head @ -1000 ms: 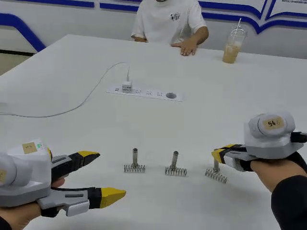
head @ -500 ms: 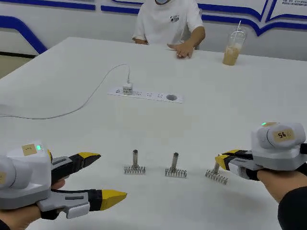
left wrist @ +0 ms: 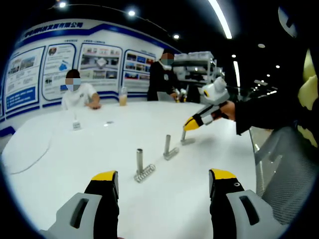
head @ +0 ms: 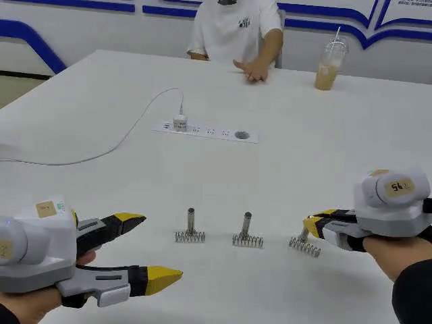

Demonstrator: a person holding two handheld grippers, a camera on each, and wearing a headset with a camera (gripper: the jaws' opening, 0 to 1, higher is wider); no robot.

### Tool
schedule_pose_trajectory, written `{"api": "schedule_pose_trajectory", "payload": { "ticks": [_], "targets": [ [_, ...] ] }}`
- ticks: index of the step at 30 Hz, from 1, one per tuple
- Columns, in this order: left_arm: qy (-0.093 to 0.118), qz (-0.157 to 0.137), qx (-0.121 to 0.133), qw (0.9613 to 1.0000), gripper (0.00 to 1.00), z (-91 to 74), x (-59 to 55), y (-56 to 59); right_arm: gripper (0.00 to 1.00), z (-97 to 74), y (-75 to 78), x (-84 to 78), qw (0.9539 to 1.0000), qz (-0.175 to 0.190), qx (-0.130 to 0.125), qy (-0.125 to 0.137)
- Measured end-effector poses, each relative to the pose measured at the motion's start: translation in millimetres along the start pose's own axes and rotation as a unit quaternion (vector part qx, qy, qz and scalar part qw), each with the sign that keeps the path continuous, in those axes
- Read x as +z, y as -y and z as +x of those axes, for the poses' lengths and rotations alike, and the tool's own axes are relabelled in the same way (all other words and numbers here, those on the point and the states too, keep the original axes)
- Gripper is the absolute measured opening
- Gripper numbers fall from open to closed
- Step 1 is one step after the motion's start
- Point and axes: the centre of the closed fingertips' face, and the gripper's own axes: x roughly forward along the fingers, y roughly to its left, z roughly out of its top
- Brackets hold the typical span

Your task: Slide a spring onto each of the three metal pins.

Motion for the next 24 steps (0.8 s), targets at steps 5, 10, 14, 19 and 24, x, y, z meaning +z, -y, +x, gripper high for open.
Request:
{"api": "schedule_pose_trajectory", "payload": {
  "ticks": [5, 10, 14, 19, 24],
  "targets": [
    [0.000, 0.000, -0.002, 1.0000, 0.75, 0.5, 0.6, 0.8, 0.12, -2.5, 1.1, 0.4, 1.0000, -0.001, 0.000, 0.002],
    [0.000, 0.003, -0.004, 1.0000, 0.75, 0.9, 2.8, 2.2, 0.14, -14.7, 5.0, 2.6, 0.9999, -0.006, 0.000, 0.012],
    [0.000, 0.006, -0.006, 1.0000, 0.75, 1.6, 4.9, 2.2, 0.14, -23.2, 6.8, -6.4, 0.9995, -0.015, 0.025, 0.009],
    [0.001, 0.008, -0.009, 0.9999, 0.75, 3.6, 8.0, 2.3, 0.14, -25.8, -6.5, -23.0, 0.9946, -0.046, 0.093, -0.006],
    [-0.002, 0.011, -0.014, 0.9999, 0.75, 5.7, 7.9, 4.8, 0.16, -19.6, -12.0, -29.0, 0.9896, -0.081, 0.118, -0.011]
  ]
}}
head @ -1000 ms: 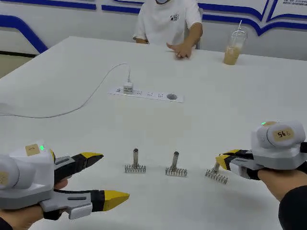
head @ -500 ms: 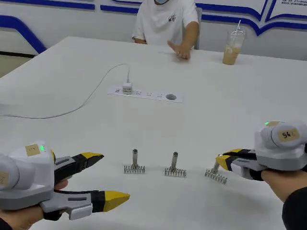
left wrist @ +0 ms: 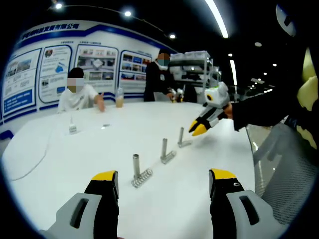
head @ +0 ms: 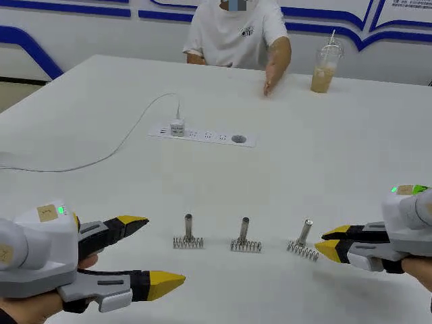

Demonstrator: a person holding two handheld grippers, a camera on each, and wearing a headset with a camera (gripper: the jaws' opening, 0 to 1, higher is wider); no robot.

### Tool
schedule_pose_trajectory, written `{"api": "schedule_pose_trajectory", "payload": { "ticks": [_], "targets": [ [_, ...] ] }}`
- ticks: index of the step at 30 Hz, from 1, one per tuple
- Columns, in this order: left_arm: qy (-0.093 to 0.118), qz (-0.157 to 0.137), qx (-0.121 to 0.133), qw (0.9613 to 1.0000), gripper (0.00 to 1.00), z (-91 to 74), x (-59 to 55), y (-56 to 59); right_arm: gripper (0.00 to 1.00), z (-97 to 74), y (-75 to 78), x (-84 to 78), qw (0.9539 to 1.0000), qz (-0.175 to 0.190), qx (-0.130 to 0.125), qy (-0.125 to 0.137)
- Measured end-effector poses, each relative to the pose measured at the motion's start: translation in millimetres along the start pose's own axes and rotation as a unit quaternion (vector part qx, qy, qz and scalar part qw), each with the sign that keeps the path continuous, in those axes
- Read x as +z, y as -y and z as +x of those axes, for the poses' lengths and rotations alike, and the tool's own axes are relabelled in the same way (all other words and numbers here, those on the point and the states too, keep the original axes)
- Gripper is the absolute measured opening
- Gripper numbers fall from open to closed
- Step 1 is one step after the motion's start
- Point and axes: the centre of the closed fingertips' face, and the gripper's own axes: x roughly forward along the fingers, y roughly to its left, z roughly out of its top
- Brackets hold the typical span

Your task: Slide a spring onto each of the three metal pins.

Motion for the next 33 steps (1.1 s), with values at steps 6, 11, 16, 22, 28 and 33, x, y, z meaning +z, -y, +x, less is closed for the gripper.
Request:
{"api": "schedule_pose_trajectory", "payload": {
  "ticks": [6, 11, 16, 22, 28, 33],
  "targets": [
    [-0.002, 0.002, -0.003, 1.0000, 0.75, 0.5, -0.2, 1.7, 0.18, 12.0, -6.2, -11.0, 0.9976, -0.052, 0.031, -0.036],
    [-0.003, 0.004, -0.004, 1.0000, 0.75, 0.7, -1.0, 1.8, 0.18, 19.1, -4.8, -16.5, 0.9964, -0.057, 0.040, -0.049],
    [-0.004, 0.006, -0.008, 0.9999, 0.75, 1.7, -1.3, 5.0, 0.17, 22.7, -3.4, -22.9, 0.9951, -0.064, 0.045, -0.060],
    [-0.005, 0.006, -0.014, 0.9999, 0.74, 3.2, -2.3, 8.6, 0.14, 23.6, -4.1, -25.7, 0.9950, -0.062, 0.047, -0.063],
    [-0.009, 0.008, -0.025, 0.9996, 0.73, 5.3, -6.0, 15.9, 0.12, 22.8, -3.8, -26.9, 0.9949, -0.058, 0.048, -0.067],
    [-0.017, 0.013, -0.044, 0.9988, 0.71, 10.6, -10.0, 27.5, 0.11, 17.4, -10.5, -25.2, 0.9945, -0.062, 0.052, -0.066]
  ]
}}
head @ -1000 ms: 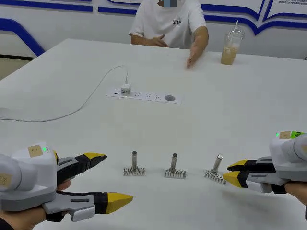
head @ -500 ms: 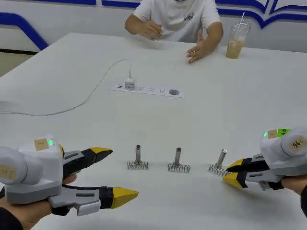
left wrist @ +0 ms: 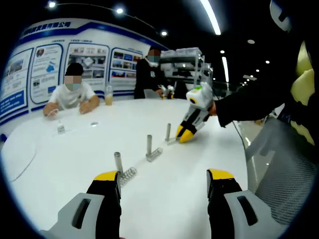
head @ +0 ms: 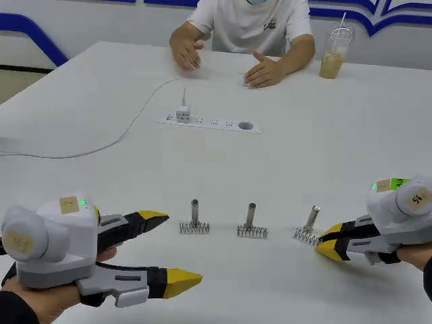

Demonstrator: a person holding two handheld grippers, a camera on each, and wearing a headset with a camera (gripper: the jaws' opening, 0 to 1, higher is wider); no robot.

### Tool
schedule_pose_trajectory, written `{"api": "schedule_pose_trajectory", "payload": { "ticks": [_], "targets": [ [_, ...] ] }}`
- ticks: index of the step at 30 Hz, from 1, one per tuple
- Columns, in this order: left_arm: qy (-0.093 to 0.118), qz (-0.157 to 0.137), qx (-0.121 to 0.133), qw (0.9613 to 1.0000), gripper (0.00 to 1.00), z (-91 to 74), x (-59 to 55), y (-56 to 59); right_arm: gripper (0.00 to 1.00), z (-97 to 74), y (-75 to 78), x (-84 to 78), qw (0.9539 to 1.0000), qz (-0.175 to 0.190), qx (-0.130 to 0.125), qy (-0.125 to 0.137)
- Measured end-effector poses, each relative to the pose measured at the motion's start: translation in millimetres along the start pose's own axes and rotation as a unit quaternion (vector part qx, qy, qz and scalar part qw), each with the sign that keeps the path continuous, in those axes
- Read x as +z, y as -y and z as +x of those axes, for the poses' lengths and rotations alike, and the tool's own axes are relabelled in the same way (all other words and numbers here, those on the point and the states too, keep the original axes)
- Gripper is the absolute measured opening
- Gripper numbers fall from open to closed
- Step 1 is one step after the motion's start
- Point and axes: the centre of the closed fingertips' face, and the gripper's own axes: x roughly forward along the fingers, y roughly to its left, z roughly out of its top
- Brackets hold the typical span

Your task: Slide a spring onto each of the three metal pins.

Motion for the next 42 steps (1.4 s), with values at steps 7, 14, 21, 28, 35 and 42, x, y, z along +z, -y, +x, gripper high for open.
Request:
{"api": "schedule_pose_trajectory", "payload": {
  "ticks": [7, 14, 21, 28, 35, 42],
  "targets": [
    [-0.013, 0.018, -0.039, 0.9990, 0.67, 16.9, 2.3, 13.6, 0.11, -7.5, -20.9, 6.2, 0.9996, -0.018, 0.020, -0.004],
    [-0.021, 0.040, -0.069, 0.9966, 0.62, 36.1, 6.2, 23.8, 0.11, -10.0, -46.6, 20.2, 0.9977, -0.044, 0.052, -0.008],
    [-0.031, 0.052, -0.092, 0.9939, 0.56, 49.5, 5.9, 28.4, 0.11, -10.9, -67.3, 43.5, 0.9944, -0.072, 0.077, -0.004],
    [-0.036, 0.067, -0.113, 0.9908, 0.51, 61.4, 8.1, 37.0, 0.11, -7.4, -86.4, 60.8, 0.9889, -0.107, 0.103, -0.013],
    [-0.037, 0.075, -0.122, 0.9890, 0.44, 67.7, 8.9, 42.2, 0.11, -3.7, -100.7, 70.2, 0.9842, -0.129, 0.119, -0.024],
    [-0.043, 0.102, -0.131, 0.9852, 0.30, 71.0, 6.2, 46.9, 0.11, -1.3, -108.3, 74.1, 0.9806, -0.144, 0.128, -0.034]
  ]
}}
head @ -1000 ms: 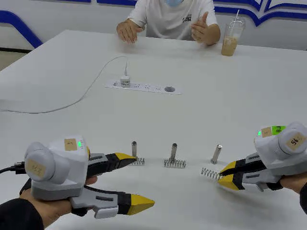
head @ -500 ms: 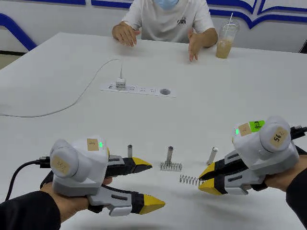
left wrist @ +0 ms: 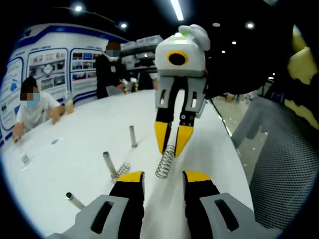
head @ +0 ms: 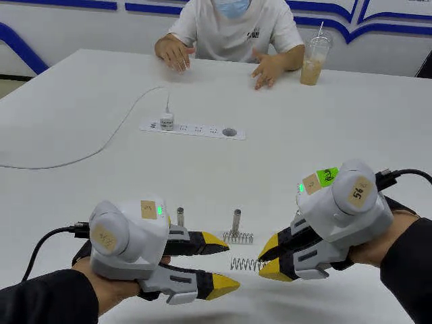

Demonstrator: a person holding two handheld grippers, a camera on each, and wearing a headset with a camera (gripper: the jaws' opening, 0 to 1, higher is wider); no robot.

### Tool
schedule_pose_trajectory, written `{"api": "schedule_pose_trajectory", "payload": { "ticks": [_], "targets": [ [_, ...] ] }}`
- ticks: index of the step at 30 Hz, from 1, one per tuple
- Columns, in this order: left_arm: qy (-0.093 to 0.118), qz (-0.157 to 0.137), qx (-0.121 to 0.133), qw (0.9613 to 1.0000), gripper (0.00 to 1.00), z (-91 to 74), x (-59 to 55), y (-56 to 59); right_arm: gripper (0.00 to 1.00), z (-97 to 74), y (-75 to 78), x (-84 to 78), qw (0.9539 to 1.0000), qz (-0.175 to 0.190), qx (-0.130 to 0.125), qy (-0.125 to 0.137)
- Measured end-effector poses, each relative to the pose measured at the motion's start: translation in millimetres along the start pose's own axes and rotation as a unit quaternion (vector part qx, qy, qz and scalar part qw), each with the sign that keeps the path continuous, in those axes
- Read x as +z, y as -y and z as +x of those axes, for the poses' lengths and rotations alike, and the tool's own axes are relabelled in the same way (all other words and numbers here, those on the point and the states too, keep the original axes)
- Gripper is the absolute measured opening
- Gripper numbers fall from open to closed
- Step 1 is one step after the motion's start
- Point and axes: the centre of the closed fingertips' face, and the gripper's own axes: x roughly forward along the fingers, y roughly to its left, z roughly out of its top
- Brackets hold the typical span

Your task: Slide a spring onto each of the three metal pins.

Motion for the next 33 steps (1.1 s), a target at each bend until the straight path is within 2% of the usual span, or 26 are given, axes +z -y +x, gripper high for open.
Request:
{"api": "schedule_pose_trajectory", "payload": {
  "ticks": [8, 18, 24, 33],
  "targets": [
    [-0.017, 0.031, -0.012, 0.9993, 0.19, 5.7, -5.0, 8.5, 0.11, 3.7, -5.4, -0.1, 0.9998, -0.010, 0.009, -0.015],
    [-0.029, 0.054, -0.010, 0.9981, 0.12, 8.1, -8.8, 9.9, 0.11, 0.4, -10.6, 1.5, 0.9992, -0.016, 0.014, -0.035],
    [-0.037, 0.056, -0.009, 0.9977, 0.11, 8.6, -12.3, 9.7, 0.11, -5.1, -12.2, 14.6, 0.9995, -0.015, 0.014, -0.023],
    [-0.038, 0.054, -0.011, 0.9977, 0.11, 10.7, -12.4, 10.5, 0.11, -7.2, -14.4, 33.5, 0.9994, -0.030, 0.011, -0.013]
  ]
}}
